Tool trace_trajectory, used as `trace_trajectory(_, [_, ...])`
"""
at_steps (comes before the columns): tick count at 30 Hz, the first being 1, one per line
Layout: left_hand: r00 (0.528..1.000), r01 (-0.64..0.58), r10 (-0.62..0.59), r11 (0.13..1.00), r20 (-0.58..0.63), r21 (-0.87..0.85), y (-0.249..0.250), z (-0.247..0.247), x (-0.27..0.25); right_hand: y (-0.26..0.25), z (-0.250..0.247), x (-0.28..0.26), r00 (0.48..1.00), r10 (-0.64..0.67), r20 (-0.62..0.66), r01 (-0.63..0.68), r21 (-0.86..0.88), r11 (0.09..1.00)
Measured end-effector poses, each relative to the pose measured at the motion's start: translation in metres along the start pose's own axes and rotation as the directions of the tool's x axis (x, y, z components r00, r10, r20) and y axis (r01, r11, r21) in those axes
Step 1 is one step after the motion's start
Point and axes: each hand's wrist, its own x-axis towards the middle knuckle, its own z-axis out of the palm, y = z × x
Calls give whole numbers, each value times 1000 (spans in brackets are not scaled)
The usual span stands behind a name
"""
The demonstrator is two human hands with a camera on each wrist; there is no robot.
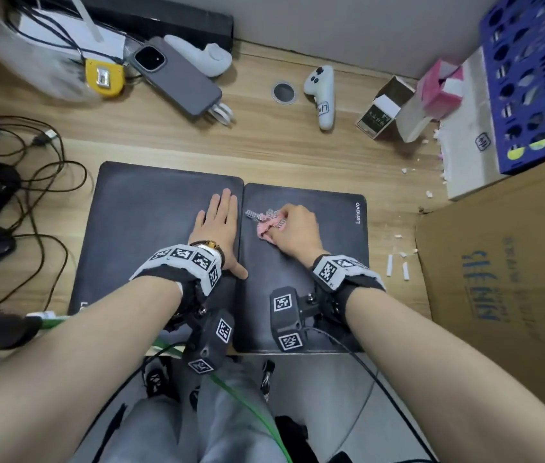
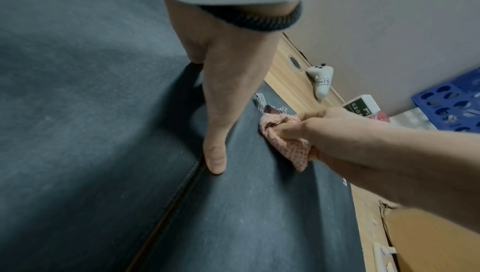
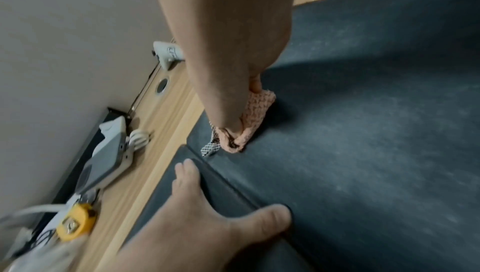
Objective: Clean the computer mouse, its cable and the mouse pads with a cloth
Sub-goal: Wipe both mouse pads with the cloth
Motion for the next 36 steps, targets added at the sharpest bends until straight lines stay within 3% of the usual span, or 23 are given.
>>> trace_trajectory(3, [999, 51, -52, 999, -14, -10, -4, 2, 0, 0, 13, -6, 999, -31, 41, 32, -18, 999])
trace_trajectory(7, [999, 49, -49, 999, -10, 4, -4, 1, 1, -8, 20, -1, 999, -35, -29, 34, -35, 999])
trace_trajectory(14, [999, 36, -36, 999, 1, -27, -4, 0, 1, -49, 0, 58, 996, -49, -80, 42, -92, 995])
trace_trajectory(19, [999, 40, -40, 999, 0, -23, -5, -2, 0, -51, 0, 75, 995, -32, -93, 29, -25, 999])
trace_trajectory(26, [995, 90, -91, 995, 39, 31, 0, -4, 0, -1, 8, 21, 997, -65, -32, 67, 60, 996])
trace_trajectory(29, [994, 100, -101, 994, 44, 41, 3, -4, 0, 35, -3, 3, 1000, -5, -27, 6, 44, 999])
trace_trajectory(33, [994, 99, -100, 995, 43, 28, 4, -6, 1, 85, -25, -17, 981, 154, -115, -151, 38, 988])
trace_trajectory(36, [995, 91, -92, 996, 36, 25, 4, -6, -1, 89, -21, -39, 974, 186, -127, -183, 37, 982])
